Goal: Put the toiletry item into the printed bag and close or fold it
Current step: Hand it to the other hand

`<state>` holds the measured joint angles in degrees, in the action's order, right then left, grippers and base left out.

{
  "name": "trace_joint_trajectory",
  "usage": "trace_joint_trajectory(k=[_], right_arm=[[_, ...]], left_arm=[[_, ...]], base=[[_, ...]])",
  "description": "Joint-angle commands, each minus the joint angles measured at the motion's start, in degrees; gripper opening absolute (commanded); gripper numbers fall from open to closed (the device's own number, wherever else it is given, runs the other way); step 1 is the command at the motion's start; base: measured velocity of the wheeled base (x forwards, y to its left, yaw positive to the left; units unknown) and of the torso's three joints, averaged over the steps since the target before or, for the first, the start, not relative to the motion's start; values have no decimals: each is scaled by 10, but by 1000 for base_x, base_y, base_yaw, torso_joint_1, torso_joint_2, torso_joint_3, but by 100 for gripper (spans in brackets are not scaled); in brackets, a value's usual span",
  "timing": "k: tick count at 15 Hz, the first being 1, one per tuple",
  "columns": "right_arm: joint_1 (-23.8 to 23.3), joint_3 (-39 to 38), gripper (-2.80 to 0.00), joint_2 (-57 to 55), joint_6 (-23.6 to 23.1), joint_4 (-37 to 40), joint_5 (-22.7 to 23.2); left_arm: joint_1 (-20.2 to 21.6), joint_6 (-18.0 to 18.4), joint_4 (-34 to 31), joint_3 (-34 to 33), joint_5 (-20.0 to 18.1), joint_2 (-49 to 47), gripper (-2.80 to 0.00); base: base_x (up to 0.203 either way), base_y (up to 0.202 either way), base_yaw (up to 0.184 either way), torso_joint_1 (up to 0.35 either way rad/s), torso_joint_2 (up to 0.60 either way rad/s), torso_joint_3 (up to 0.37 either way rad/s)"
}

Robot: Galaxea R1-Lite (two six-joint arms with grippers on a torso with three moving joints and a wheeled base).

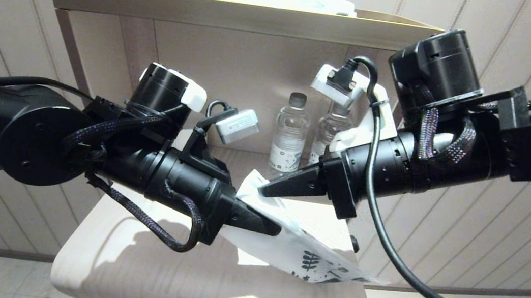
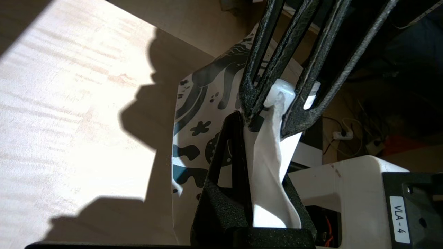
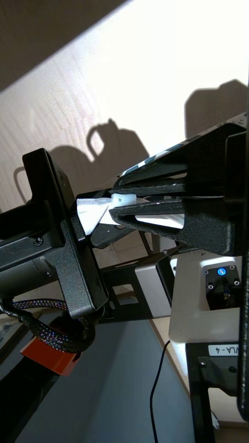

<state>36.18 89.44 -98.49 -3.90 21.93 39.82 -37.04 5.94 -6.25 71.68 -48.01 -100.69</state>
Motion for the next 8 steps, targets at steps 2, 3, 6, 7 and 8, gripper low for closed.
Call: trace_joint_trajectory(k=[2,3,6,7,8], right_arm=[[-6,-27,-280,16,-1,-24,1],[-6,-35,-280,19,-1,-37,1],[-9,-52,-280,27,-1,-43,0],[-13,-57,-280,30,-1,-43,1],[-15,-64,-280,35,-1,-43,1]], left_arm=[[0,0,-1,-3,-2,-1,-280],[0,0,-1,-3,-2,0,-280],[0,0,-1,-3,-2,1,-280],[0,0,-1,-4,-2,1,-280],[0,0,-1,-3,-2,2,-280]], base=[[0,0,0,0,0,0],[0,0,0,0,0,0],[0,0,0,0,0,0],[0,0,0,0,0,0],[0,0,0,0,0,0]])
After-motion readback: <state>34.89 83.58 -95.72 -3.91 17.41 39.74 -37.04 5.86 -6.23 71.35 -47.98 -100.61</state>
